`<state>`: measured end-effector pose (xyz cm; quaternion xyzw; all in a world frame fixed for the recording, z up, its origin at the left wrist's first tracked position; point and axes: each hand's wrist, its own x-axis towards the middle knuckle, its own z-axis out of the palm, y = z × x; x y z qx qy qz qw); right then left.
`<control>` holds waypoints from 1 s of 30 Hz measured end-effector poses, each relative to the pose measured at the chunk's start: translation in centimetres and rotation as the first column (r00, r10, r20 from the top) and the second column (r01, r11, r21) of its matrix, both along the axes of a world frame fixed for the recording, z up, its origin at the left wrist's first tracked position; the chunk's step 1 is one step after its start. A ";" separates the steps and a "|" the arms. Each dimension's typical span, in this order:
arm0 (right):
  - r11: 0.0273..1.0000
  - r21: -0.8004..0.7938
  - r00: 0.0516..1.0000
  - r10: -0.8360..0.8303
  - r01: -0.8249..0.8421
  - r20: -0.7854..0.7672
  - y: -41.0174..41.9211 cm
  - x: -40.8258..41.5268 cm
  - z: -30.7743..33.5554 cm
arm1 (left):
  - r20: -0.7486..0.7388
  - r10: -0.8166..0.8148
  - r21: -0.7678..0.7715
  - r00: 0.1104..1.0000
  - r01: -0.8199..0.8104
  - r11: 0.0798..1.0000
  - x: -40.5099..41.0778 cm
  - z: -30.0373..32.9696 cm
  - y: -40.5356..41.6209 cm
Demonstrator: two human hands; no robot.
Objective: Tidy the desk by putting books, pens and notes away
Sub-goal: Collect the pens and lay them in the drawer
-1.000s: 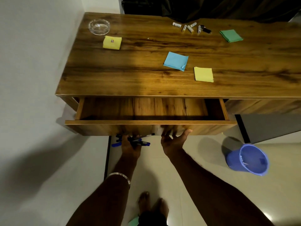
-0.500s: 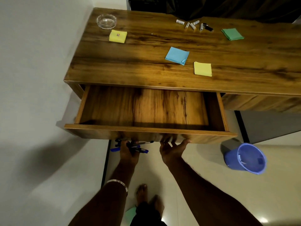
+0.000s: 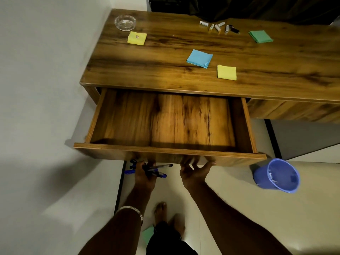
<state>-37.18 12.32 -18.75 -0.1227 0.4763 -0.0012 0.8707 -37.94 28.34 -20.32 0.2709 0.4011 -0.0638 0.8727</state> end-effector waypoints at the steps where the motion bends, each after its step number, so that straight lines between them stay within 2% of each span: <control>1: 1.000 -0.006 1.000 0.006 -0.006 -0.007 -0.1 -0.4 0.0 | -0.014 0.009 -0.008 1.000 -0.009 1.000 -0.5 -0.1 0.0; 8: 0.999 0.037 1.000 -0.021 0.022 -0.009 0.0 -2.3 0.0 | -0.038 0.073 -0.091 0.997 -0.076 0.993 -2.5 0.3 0.0; 13: 0.999 0.037 0.999 -0.018 0.019 -0.035 0.1 -3.0 0.4 | -0.032 0.081 -0.087 0.996 -0.084 0.993 -3.2 0.7 0.0; 18: 0.999 0.043 1.000 -0.015 0.015 0.008 0.1 -3.1 0.5 | -0.037 0.084 -0.074 0.996 -0.086 0.994 -3.4 1.6 -0.2; 23: 0.986 -0.079 0.989 0.145 -0.147 -0.037 0.1 -3.4 1.0 | 0.056 0.076 -0.059 0.996 -0.073 0.996 -3.3 1.9 -0.2; 28: 0.946 -0.172 0.961 0.265 -0.276 -0.085 0.8 -3.7 1.8 | -0.131 -0.023 0.038 0.991 0.028 0.999 -4.2 2.3 -0.7; 30: 0.921 -0.216 0.945 0.310 -0.326 -0.102 1.2 -3.8 2.6 | -0.159 -0.043 0.042 0.986 0.050 0.998 -4.3 2.6 -0.7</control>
